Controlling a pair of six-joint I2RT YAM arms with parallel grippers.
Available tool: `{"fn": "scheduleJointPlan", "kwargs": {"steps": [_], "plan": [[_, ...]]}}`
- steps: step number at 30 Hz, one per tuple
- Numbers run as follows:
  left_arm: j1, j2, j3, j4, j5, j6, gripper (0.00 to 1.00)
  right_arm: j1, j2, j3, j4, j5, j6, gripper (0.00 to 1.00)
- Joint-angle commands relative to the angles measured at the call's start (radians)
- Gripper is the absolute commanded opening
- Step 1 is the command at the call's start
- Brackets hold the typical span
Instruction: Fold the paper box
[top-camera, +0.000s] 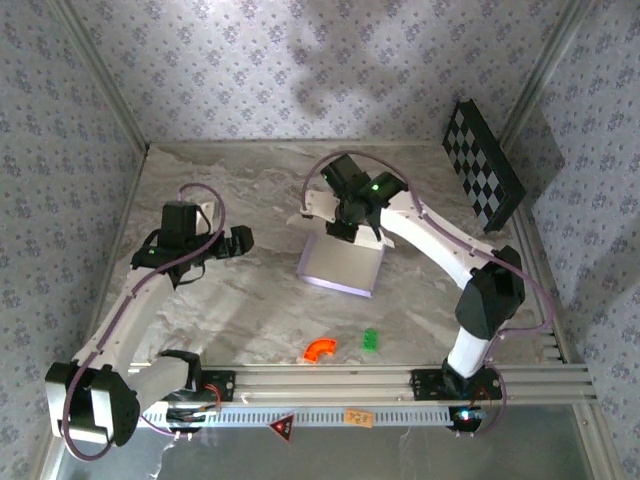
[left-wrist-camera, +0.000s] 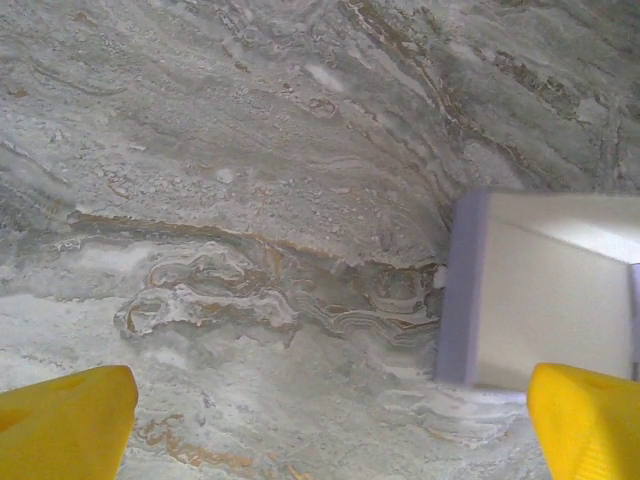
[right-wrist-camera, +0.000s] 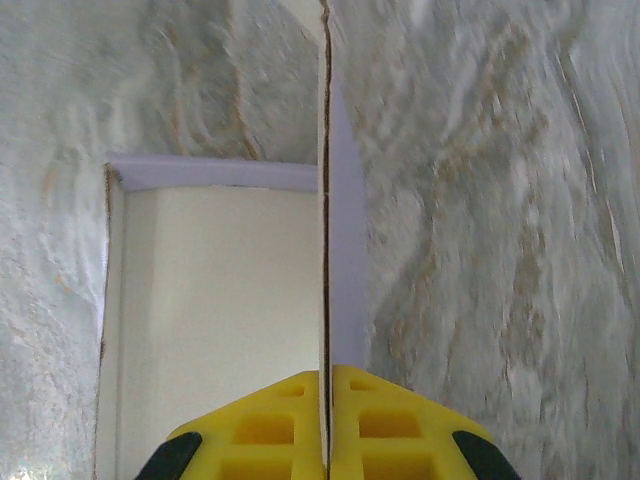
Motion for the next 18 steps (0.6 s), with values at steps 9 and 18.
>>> {"fn": "scheduleJointPlan", "kwargs": {"steps": [9,18], "plan": [[0.039,-0.042,-0.005,0.022,0.091,-0.019,0.93,-0.05,0.135,0.188,-0.016,-0.297,-0.295,0.0],[0.039,-0.025,0.014,0.045,0.171,-0.015,0.92,-0.053,0.209,0.298,-0.075,-0.269,-0.34,0.24]]}}
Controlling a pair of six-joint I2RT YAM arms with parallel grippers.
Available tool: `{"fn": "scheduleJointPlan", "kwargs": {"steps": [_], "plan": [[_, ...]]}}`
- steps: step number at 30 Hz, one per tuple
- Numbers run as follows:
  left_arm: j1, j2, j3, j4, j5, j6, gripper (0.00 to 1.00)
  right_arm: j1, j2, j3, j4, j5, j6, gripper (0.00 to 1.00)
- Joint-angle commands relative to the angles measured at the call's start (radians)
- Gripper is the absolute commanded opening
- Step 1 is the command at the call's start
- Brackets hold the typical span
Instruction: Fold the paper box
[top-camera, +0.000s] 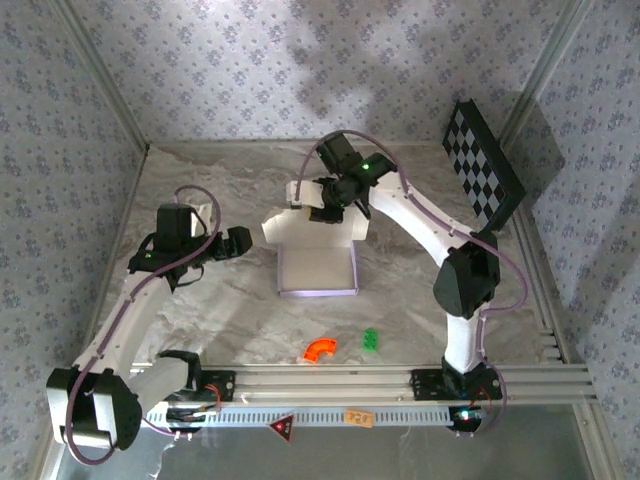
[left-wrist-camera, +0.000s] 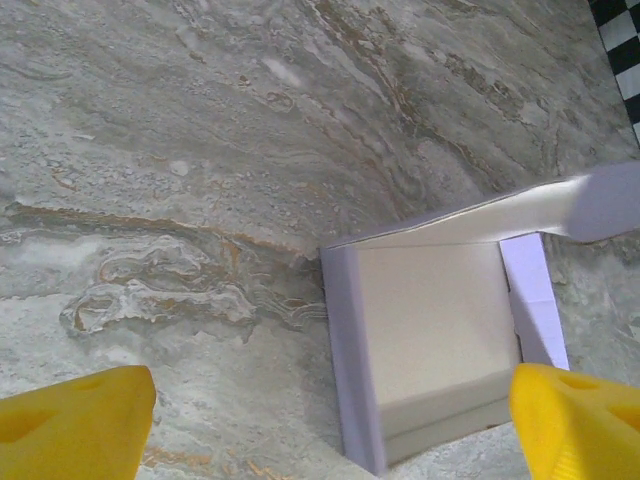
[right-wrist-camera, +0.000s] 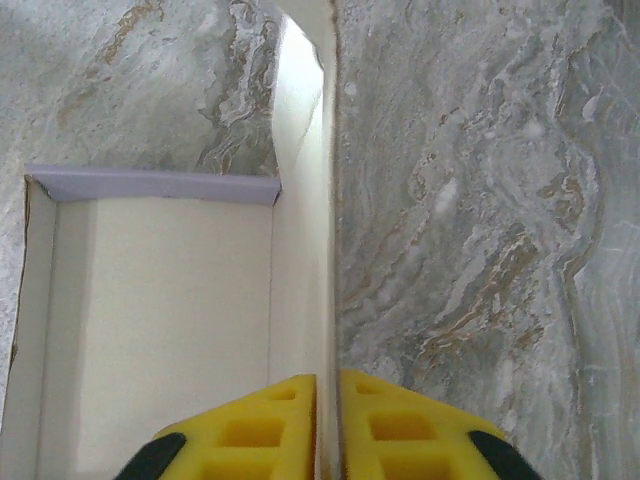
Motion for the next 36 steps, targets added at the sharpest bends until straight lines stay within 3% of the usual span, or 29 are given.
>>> {"fn": "scheduleJointPlan", "kwargs": {"steps": [1,4,7,8,10,18,23,30,36], "plan": [[0.003,-0.003,0.042,0.032,0.046,-0.005,0.92,-0.01,0.026,0.089,-0.091,-0.025,-0.054,0.31],[0.002,0.003,0.049,0.047,0.047,-0.028,0.96,-0.026,0.01,0.118,-0.09,-0.048,0.027,0.51],[0.002,0.003,0.052,0.06,0.027,-0.044,0.99,-0.061,-0.035,0.112,-0.045,-0.102,0.159,0.64],[0.002,0.001,0.052,0.063,0.019,-0.04,1.0,-0.07,-0.051,0.105,-0.024,-0.11,0.212,0.73],[0.002,-0.002,0.048,0.063,0.026,-0.004,0.99,-0.098,-0.095,0.07,0.03,-0.125,0.339,0.79],[-0.015,0.12,0.127,0.016,0.134,0.096,0.92,-0.268,-0.396,-0.373,0.422,-0.276,0.652,0.77],[-0.078,0.17,0.157,0.027,0.114,0.164,0.92,-0.402,-0.543,-0.631,0.623,-0.394,0.82,0.72],[-0.093,0.157,0.067,0.179,0.087,0.208,0.87,-0.447,-0.655,-0.945,0.799,-0.441,0.752,0.67],[-0.095,0.177,0.003,0.28,0.095,0.223,0.79,-0.448,-0.632,-1.098,0.912,-0.45,0.653,0.63]]}}
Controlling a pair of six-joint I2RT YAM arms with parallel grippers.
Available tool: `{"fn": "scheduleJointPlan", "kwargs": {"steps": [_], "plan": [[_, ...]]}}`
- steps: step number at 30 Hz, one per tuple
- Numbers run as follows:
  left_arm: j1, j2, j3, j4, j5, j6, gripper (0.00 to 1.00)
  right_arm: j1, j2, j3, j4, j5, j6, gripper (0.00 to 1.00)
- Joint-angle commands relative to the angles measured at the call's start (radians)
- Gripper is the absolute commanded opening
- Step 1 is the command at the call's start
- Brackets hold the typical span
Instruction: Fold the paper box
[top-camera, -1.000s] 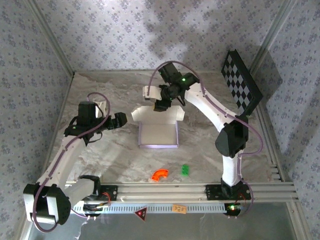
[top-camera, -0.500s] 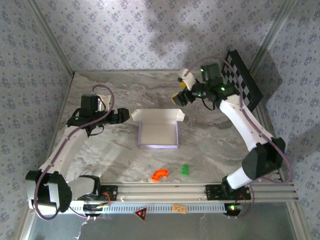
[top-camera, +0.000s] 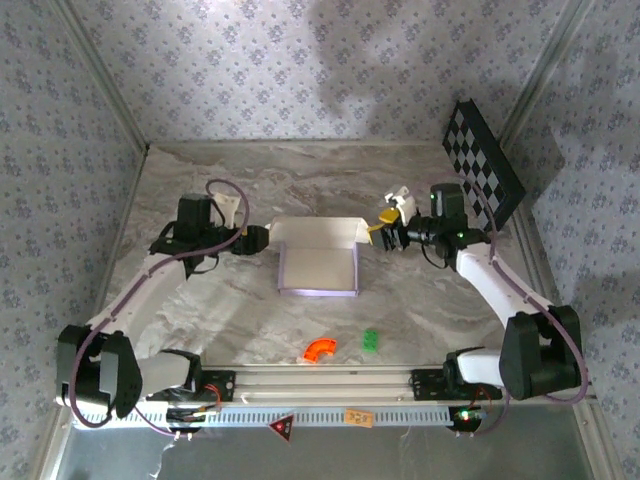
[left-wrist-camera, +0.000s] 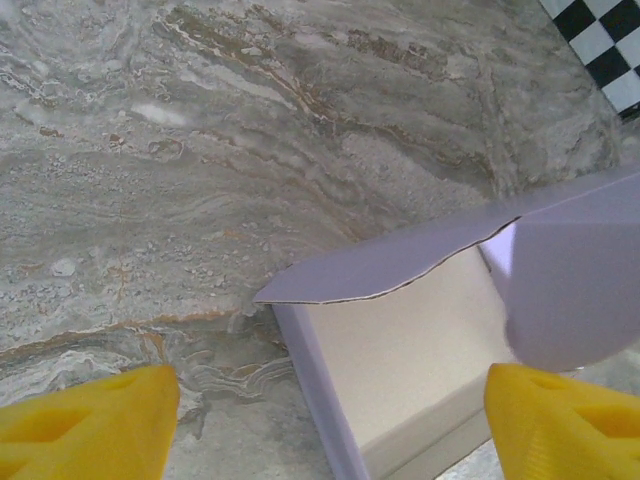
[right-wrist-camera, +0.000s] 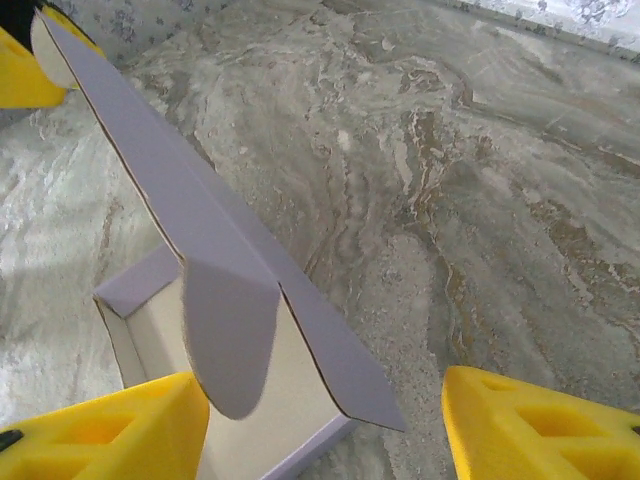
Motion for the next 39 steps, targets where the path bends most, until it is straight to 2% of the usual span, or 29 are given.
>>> {"fn": "scheduleJointPlan", "kwargs": {"steps": [1,7,11,17,22,26,33,39], "plan": [[-0.003,0.011,-0.019,0.096,0.012,0.032,0.79,-0.002,0.015,-0.047,0.128,-0.035,-0.062,0.62],[-0.004,0.027,-0.087,0.204,0.035,0.014,0.79,0.004,0.084,-0.099,0.229,-0.089,-0.075,0.58],[-0.02,0.053,-0.116,0.294,0.047,0.012,0.82,0.007,0.133,-0.152,0.408,-0.114,-0.032,0.57],[-0.029,0.104,-0.091,0.338,0.06,0.027,0.81,0.007,0.163,-0.137,0.435,-0.114,-0.024,0.49],[-0.052,0.135,-0.058,0.337,0.057,0.044,0.71,0.023,0.169,-0.134,0.45,-0.103,-0.015,0.37],[-0.057,0.156,-0.041,0.332,0.053,0.046,0.57,0.034,0.172,-0.122,0.424,-0.09,-0.031,0.28],[-0.06,0.145,-0.042,0.322,0.045,0.055,0.39,0.039,0.163,-0.116,0.375,-0.057,-0.054,0.17],[-0.059,0.16,-0.029,0.324,0.079,0.055,0.29,0.048,0.162,-0.109,0.368,-0.027,-0.053,0.1]]}}
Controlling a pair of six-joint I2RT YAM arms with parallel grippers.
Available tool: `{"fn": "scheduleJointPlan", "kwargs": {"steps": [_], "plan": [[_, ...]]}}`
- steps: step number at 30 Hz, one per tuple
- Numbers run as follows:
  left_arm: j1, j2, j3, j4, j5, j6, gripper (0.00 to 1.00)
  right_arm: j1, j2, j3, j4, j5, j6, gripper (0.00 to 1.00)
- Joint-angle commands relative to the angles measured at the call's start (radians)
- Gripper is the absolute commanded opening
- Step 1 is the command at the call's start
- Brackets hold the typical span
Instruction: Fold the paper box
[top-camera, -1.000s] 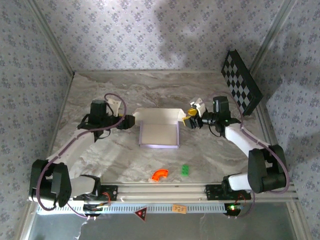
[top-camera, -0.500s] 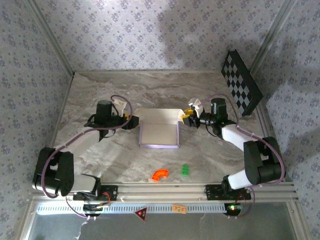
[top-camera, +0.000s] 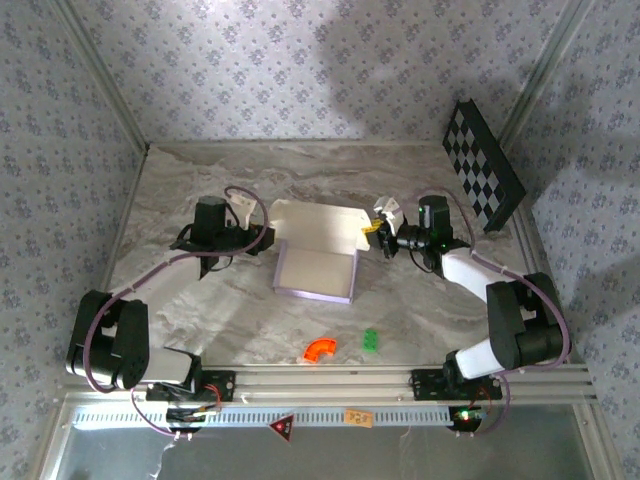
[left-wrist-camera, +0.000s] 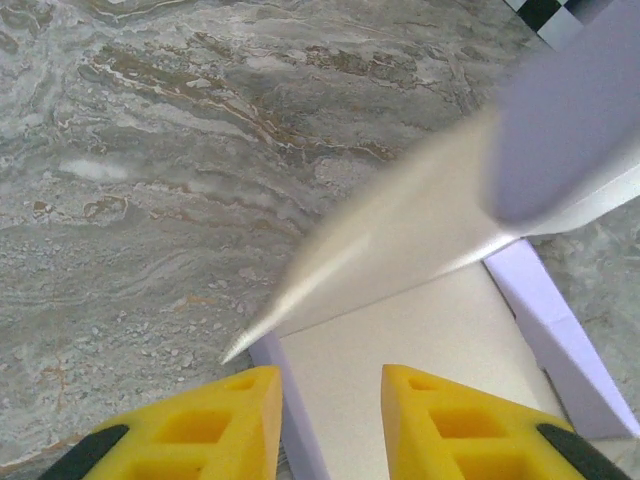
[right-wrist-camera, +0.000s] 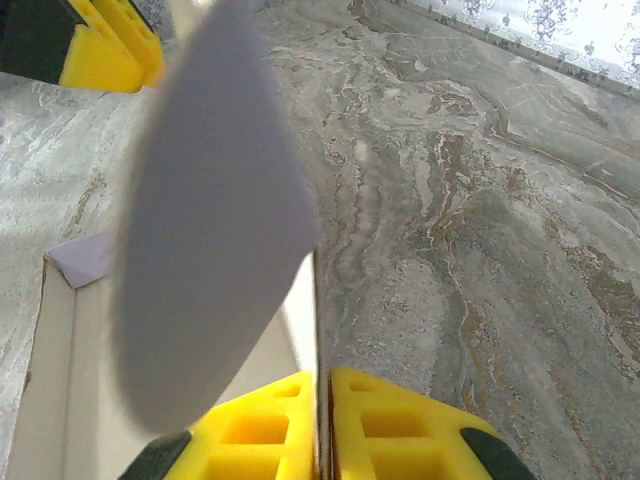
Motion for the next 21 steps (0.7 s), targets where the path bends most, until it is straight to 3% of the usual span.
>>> {"fn": "scheduleJointPlan", "kwargs": {"steps": [1,3,9,15,18,21], "plan": [[-0.007,0.011,0.037,0.02,0.044,0.012,0.28,0.013,0.0,0.028,-0.037,0.027,-0.005,0.09],[-0.008,0.015,0.042,0.022,0.052,0.011,0.23,0.02,0.002,0.037,-0.049,0.038,-0.004,0.07],[-0.008,0.021,0.057,0.014,0.042,0.011,0.24,0.027,0.002,0.048,-0.061,0.051,-0.015,0.05],[-0.005,-0.002,0.064,-0.038,-0.154,0.006,0.63,0.028,0.004,0.056,-0.091,0.043,-0.035,0.05],[0.004,0.017,0.08,-0.037,-0.147,0.024,0.72,0.029,0.003,0.055,-0.09,0.033,-0.038,0.05],[0.006,0.068,0.119,-0.036,-0.105,0.051,0.75,0.031,0.006,0.057,-0.091,0.028,-0.039,0.05]]}}
